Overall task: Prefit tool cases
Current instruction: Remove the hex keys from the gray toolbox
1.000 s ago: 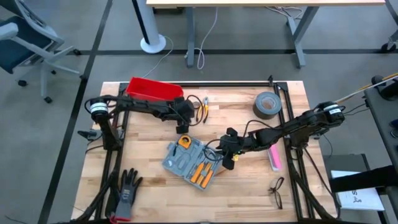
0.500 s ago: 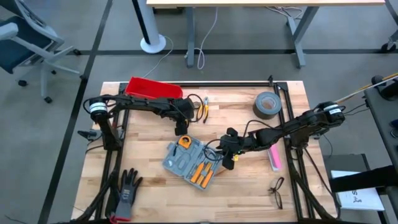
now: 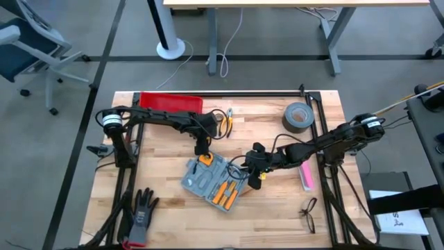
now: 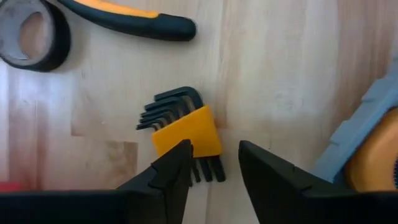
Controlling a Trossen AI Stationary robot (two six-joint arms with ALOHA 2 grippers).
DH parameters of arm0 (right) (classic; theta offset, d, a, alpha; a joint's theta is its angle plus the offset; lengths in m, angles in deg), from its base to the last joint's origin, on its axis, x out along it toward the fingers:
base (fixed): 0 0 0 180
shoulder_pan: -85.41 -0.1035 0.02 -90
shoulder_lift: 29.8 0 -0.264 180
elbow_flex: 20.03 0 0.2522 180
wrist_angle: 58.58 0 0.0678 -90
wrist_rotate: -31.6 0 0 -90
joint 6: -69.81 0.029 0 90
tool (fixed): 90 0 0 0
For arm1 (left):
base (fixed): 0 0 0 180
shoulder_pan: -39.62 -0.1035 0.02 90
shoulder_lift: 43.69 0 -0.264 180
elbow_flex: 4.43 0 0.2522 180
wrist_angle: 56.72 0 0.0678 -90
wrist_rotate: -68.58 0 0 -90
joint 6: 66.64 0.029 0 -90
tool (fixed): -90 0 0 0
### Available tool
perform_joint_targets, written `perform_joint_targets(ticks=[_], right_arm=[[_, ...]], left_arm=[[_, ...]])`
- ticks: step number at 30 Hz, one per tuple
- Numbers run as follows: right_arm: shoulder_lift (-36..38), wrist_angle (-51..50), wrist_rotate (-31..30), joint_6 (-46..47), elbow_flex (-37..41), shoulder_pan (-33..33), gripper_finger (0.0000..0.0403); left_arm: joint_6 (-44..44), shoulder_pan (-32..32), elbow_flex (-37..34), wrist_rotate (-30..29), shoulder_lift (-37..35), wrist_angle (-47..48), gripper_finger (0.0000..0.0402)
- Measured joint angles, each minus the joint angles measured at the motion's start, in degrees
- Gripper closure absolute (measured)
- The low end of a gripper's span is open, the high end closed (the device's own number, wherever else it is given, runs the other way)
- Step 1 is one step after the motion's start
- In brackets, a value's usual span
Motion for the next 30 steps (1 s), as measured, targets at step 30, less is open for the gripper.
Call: perform_joint_targets(ticks=[30], right_arm=[[0.0,0.2,0.02,0.42,0.0,0.0,0.0341]], left_arm=[[7.43,1.99,4.63,-1.43,-0.02,7.91,0.0255]])
